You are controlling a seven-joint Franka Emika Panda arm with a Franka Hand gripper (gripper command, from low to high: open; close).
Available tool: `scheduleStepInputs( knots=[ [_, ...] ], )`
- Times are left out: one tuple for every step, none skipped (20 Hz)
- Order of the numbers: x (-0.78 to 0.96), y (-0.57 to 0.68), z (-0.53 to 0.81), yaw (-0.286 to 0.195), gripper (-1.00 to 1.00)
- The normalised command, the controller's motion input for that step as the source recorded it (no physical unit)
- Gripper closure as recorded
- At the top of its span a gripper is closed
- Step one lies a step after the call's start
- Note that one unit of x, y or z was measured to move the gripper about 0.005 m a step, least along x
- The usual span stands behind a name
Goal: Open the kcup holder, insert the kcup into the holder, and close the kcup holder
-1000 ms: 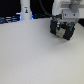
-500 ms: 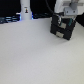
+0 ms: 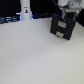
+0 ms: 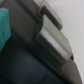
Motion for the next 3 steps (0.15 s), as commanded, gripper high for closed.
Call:
scheduleStepInputs(
  knots=[
    [0.0,0.0,0.0,0.0,-1.0],
    [0.0,0.0,0.0,0.0,-1.0],
    [0.0,0.0,0.0,0.0,-1.0]
  ],
)
